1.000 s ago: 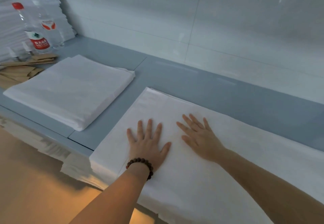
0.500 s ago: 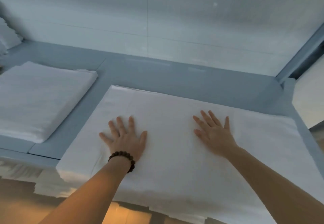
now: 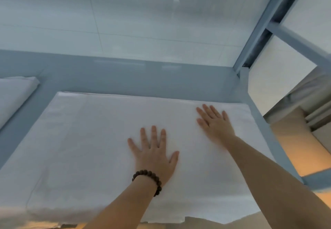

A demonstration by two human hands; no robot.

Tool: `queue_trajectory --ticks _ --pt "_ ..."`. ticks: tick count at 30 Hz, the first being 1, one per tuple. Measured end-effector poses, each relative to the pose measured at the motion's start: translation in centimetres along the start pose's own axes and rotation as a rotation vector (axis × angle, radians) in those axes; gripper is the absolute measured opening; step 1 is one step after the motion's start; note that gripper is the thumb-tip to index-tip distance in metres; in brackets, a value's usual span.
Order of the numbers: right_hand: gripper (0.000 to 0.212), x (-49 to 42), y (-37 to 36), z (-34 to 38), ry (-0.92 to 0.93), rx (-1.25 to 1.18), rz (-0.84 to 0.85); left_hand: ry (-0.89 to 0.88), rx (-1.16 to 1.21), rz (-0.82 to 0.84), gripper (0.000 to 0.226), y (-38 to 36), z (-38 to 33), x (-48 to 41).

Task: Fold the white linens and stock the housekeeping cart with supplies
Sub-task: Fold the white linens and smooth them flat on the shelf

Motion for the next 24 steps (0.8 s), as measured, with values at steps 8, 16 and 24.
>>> queue_trajectory --ticks 8,16,24 --pt "0.053 2.3 0.0 -6.7 -0.14 -0.054 -0.003 0.015 0.014 -0.022 0.082 0.1 -0.4 -0.1" --pt "0.06 1.6 0.7 -11.5 -0.443 -0.083 0.048 0.014 0.009 -0.059 0.082 0.0 -0.4 -0.2" --pt "0.063 4.9 -0.5 5.2 0.045 -0.075 0.031 0.024 0.008 -0.042 0.083 -0.2 -0.3 -0.4"
Point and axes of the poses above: each hand's wrist, its own x-axis away from the middle knuckle, its own y-axis out of the back of the hand, z = x × y, the point moved 3 cm from there along -x, towards the middle knuckle, and after that the axes turned 8 degrees about y, right-handed, at the moved point
